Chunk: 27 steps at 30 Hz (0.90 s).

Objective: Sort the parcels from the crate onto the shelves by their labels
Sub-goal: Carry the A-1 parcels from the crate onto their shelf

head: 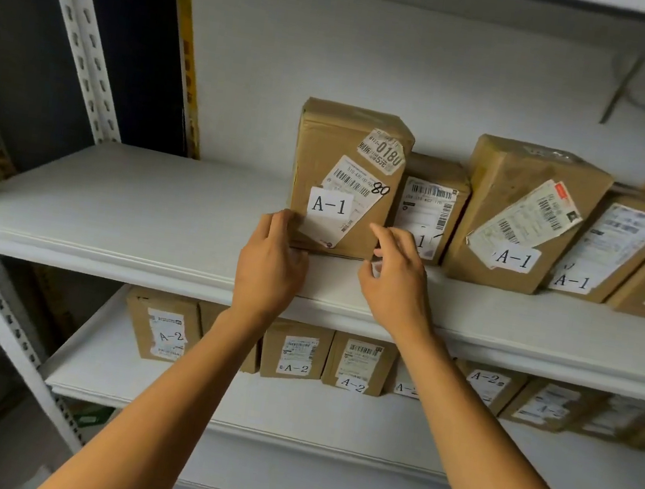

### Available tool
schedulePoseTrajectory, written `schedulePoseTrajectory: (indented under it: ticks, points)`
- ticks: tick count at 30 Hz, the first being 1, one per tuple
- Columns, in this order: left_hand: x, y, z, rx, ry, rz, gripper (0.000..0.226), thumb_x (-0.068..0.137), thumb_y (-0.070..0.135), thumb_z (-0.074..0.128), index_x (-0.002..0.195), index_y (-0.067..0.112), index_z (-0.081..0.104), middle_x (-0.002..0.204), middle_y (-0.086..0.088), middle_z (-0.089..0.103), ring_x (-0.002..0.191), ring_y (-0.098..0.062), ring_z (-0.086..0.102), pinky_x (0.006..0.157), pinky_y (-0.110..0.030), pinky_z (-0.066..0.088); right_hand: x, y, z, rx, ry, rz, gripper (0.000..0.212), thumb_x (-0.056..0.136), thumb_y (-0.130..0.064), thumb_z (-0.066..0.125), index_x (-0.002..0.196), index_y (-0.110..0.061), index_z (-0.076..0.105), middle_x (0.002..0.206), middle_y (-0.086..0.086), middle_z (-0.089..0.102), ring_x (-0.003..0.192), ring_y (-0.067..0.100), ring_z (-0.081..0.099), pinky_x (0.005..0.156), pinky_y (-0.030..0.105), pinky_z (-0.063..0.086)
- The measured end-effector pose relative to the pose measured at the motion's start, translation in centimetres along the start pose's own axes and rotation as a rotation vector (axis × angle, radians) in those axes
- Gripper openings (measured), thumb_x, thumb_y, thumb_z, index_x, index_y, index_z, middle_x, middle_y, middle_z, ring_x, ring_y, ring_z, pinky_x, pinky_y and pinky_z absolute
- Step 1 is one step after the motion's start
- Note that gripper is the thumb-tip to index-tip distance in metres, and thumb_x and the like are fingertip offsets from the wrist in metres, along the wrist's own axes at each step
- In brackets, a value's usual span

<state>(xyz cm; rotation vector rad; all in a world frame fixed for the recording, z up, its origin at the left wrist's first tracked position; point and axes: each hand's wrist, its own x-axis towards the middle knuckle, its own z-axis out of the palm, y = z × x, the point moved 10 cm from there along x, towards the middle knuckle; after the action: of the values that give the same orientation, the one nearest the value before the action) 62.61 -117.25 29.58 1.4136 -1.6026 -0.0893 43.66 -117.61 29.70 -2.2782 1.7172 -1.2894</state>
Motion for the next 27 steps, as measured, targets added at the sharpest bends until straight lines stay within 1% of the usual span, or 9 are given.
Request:
schedulePoseTrajectory:
  ticks: [4,9,11,13,15,18,21,24,27]
  points:
    - [0.3,0.1,0.9,0.064,-0.071,0.016,0.061,0.084,0.007,0.059,0.143,0.010,0.043,0.138,-0.010,0.052,0.112,-0.029,0.058,0.084,-0.030,0.046,0.2,0.3,0.9,-0.043,-0.093,0.041,0.064,0.091,-0.008,0.059,0.152,-0.016,0.040,0.143,0.004,0.045,0.111,0.025,0.060,0.090,0.040,0.053]
    - [-0.3,0.2,2.2,0.196,-0.206,-0.012,0.069,0.086,0.025,0.060,0.146,0.009,0.029,0.143,-0.011,0.045,0.107,-0.031,0.058,0.079,-0.040,0.052,-0.4,0.0,1.6,-0.120,-0.210,0.083,0.066,0.094,-0.017,0.056,0.156,-0.016,0.031,0.150,0.005,0.041,0.124,0.024,0.051,0.096,0.037,0.046]
    - [-1.2,0.5,2.5,0.304,-0.247,-0.006,0.059,0.091,0.034,0.053,0.141,0.010,0.035,0.146,-0.012,0.042,0.112,-0.033,0.056,0.089,-0.042,0.048,-1.6,0.0,2.0,-0.158,-0.275,0.093,0.061,0.099,-0.025,0.052,0.155,-0.013,0.033,0.154,0.007,0.039,0.135,0.027,0.042,0.107,0.039,0.040]
    - [-2.9,1.1,3.0,0.432,-0.323,0.033,0.051,0.099,0.043,0.040,0.137,0.009,0.043,0.147,-0.013,0.044,0.126,-0.033,0.049,0.110,-0.047,0.035,-3.4,0.2,1.2,-0.240,-0.329,0.104,0.057,0.102,-0.033,0.045,0.154,-0.013,0.033,0.159,0.008,0.035,0.142,0.029,0.034,0.115,0.040,0.031]
    - [-4.6,2.4,3.8,0.464,-0.396,0.111,0.052,0.102,0.046,0.032,0.136,0.010,0.047,0.145,-0.010,0.048,0.133,-0.029,0.043,0.115,-0.050,0.027,-5.4,1.3,-0.6,-0.326,-0.363,0.120,0.059,0.104,-0.041,0.040,0.155,-0.014,0.030,0.163,0.009,0.025,0.147,0.029,0.024,0.120,0.040,0.021]
    - [-6.5,6.5,5.3,0.436,-0.512,0.267,0.050,0.101,0.046,0.036,0.139,0.017,0.046,0.147,-0.005,0.048,0.135,-0.025,0.040,0.112,-0.051,0.029,-9.0,3.6,-5.0,-0.417,-0.364,0.127,0.062,0.103,-0.046,0.040,0.156,-0.017,0.028,0.165,0.009,0.019,0.151,0.027,0.016,0.121,0.042,0.017]
    - [-9.4,12.5,8.3,0.389,-0.673,0.385,0.054,0.097,0.051,0.047,0.144,0.025,0.043,0.151,-0.002,0.044,0.138,-0.025,0.037,0.114,-0.051,0.028,-13.2,7.1,-10.1,-0.464,-0.340,0.181,0.062,0.101,-0.043,0.048,0.154,-0.016,0.032,0.163,0.012,0.022,0.149,0.030,0.019,0.120,0.046,0.023]
    - [-13.5,19.7,12.0,0.330,-0.756,0.505,0.060,0.097,0.053,0.048,0.150,0.027,0.037,0.157,-0.002,0.036,0.145,-0.026,0.029,0.118,-0.050,0.024,-18.3,11.3,-16.0,-0.515,-0.332,0.280,0.063,0.098,-0.035,0.054,0.153,-0.011,0.034,0.162,0.014,0.023,0.147,0.035,0.019,0.116,0.050,0.029]
    - [-19.5,26.9,16.4,0.259,-0.845,0.587,0.069,0.093,0.057,0.050,0.152,0.025,0.033,0.159,-0.004,0.032,0.147,-0.029,0.025,0.120,-0.050,0.021,-25.3,15.3,-22.6,-0.607,-0.332,0.425,0.067,0.098,-0.034,0.053,0.156,-0.014,0.026,0.164,0.013,0.018,0.150,0.034,0.014,0.118,0.047,0.027]
